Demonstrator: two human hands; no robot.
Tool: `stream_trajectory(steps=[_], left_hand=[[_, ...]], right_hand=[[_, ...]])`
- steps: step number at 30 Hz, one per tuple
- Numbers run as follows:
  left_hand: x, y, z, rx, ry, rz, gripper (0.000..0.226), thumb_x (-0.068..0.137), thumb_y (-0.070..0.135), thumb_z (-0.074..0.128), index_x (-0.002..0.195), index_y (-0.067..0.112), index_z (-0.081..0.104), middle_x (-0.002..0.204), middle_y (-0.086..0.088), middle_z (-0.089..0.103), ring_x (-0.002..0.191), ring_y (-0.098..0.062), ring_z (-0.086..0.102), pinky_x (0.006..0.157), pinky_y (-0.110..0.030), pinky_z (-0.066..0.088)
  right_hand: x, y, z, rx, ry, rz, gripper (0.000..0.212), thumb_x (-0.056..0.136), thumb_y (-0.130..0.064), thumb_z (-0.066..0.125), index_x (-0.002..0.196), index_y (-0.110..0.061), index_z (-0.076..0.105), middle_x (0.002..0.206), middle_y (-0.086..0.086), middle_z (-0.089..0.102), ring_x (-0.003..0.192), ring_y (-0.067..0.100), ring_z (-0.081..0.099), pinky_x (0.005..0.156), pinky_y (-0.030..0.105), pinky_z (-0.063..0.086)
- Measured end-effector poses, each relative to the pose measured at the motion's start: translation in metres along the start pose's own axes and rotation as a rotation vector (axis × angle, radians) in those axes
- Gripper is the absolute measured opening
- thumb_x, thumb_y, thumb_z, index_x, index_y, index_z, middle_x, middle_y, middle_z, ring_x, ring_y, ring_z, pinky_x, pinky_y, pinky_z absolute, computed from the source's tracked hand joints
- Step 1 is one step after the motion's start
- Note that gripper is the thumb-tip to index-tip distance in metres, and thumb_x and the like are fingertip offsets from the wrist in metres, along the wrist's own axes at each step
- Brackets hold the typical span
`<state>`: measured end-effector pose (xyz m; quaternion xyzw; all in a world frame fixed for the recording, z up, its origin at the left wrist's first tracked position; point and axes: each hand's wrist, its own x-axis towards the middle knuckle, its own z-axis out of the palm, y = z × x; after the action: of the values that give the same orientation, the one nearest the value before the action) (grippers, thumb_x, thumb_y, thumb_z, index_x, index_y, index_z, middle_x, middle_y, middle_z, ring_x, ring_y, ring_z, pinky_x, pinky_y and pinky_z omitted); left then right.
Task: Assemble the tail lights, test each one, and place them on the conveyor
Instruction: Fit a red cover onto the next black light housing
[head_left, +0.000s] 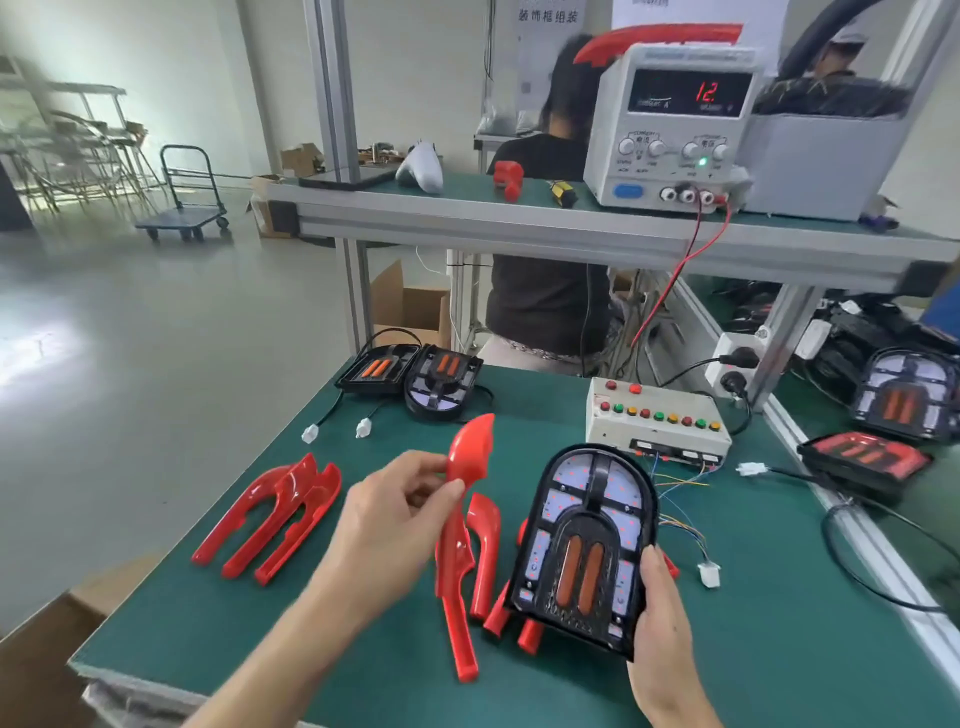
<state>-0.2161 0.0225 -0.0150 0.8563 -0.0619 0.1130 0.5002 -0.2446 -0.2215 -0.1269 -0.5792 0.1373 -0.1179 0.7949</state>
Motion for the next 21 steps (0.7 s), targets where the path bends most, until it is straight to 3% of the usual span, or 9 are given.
stream_trajectory(steps=[1, 3, 7, 10, 13, 15, 21], left_hand=[[-0.005, 0.005, 0.017, -0.038, -0.05, 0.005, 0.012, 0.092, 0.022, 0.072, 0.099, 0.033, 0.071, 0.083, 0.017, 0.075, 0.077, 0.002, 0.068, 0.069, -0.006, 0.045], [-0.012, 0.011, 0.046, -0.055, -0.097, 0.026, 0.011, 0.093, 0.021, 0.07, 0.099, 0.03, 0.072, 0.082, 0.016, 0.074, 0.077, 0.003, 0.067, 0.069, -0.008, 0.045], [-0.015, 0.009, 0.071, 0.113, -0.054, 0.205, 0.016, 0.095, 0.023, 0.067, 0.11, 0.021, 0.072, 0.095, 0.012, 0.061, 0.085, -0.005, 0.058, 0.083, -0.025, 0.047], [-0.012, 0.009, 0.072, 0.18, -0.037, 0.281, 0.018, 0.096, 0.023, 0.066, 0.113, 0.018, 0.071, 0.094, 0.009, 0.054, 0.083, -0.013, 0.055, 0.081, -0.032, 0.047], [-0.012, 0.012, 0.072, 0.221, -0.03, 0.316, 0.018, 0.097, 0.023, 0.065, 0.112, 0.015, 0.072, 0.091, 0.005, 0.053, 0.079, -0.02, 0.056, 0.076, -0.037, 0.049], [-0.012, 0.014, 0.072, 0.212, -0.024, 0.325, 0.018, 0.096, 0.021, 0.066, 0.112, 0.015, 0.073, 0.089, 0.004, 0.054, 0.078, -0.02, 0.056, 0.075, -0.037, 0.049], [-0.01, 0.016, 0.073, 0.189, -0.001, 0.311, 0.018, 0.096, 0.019, 0.065, 0.112, 0.016, 0.074, 0.087, 0.006, 0.054, 0.077, -0.015, 0.054, 0.074, -0.031, 0.047]], right_hand=[[-0.001, 0.0, 0.002, 0.022, -0.034, -0.022, 0.055, 0.089, -0.055, 0.046, 0.126, -0.02, 0.066, 0.12, -0.003, 0.075, 0.114, 0.009, 0.069, 0.1, 0.033, 0.055], [-0.003, -0.002, 0.003, 0.015, -0.067, -0.092, 0.05, 0.097, -0.048, 0.043, 0.131, -0.02, 0.066, 0.131, 0.006, 0.07, 0.127, 0.023, 0.063, 0.109, 0.045, 0.049], [-0.003, -0.003, 0.003, 0.001, -0.07, -0.114, 0.046, 0.099, -0.051, 0.045, 0.128, -0.024, 0.068, 0.131, 0.007, 0.07, 0.127, 0.025, 0.062, 0.111, 0.049, 0.047], [-0.001, -0.003, 0.002, -0.037, -0.044, -0.102, 0.049, 0.099, -0.049, 0.042, 0.131, -0.02, 0.066, 0.131, 0.008, 0.069, 0.128, 0.026, 0.062, 0.114, 0.053, 0.041], [0.001, -0.002, 0.001, -0.059, -0.05, -0.1, 0.049, 0.103, -0.049, 0.041, 0.135, -0.019, 0.063, 0.133, 0.008, 0.068, 0.129, 0.029, 0.06, 0.112, 0.053, 0.045], [0.001, 0.0, 0.0, -0.067, -0.055, -0.101, 0.049, 0.103, -0.05, 0.041, 0.134, -0.019, 0.064, 0.131, 0.008, 0.069, 0.128, 0.027, 0.062, 0.109, 0.05, 0.047], [0.004, 0.005, -0.002, -0.086, -0.029, -0.098, 0.066, 0.098, -0.061, 0.045, 0.144, -0.014, 0.055, 0.147, 0.006, 0.057, 0.142, 0.024, 0.048, 0.121, 0.054, 0.031]])
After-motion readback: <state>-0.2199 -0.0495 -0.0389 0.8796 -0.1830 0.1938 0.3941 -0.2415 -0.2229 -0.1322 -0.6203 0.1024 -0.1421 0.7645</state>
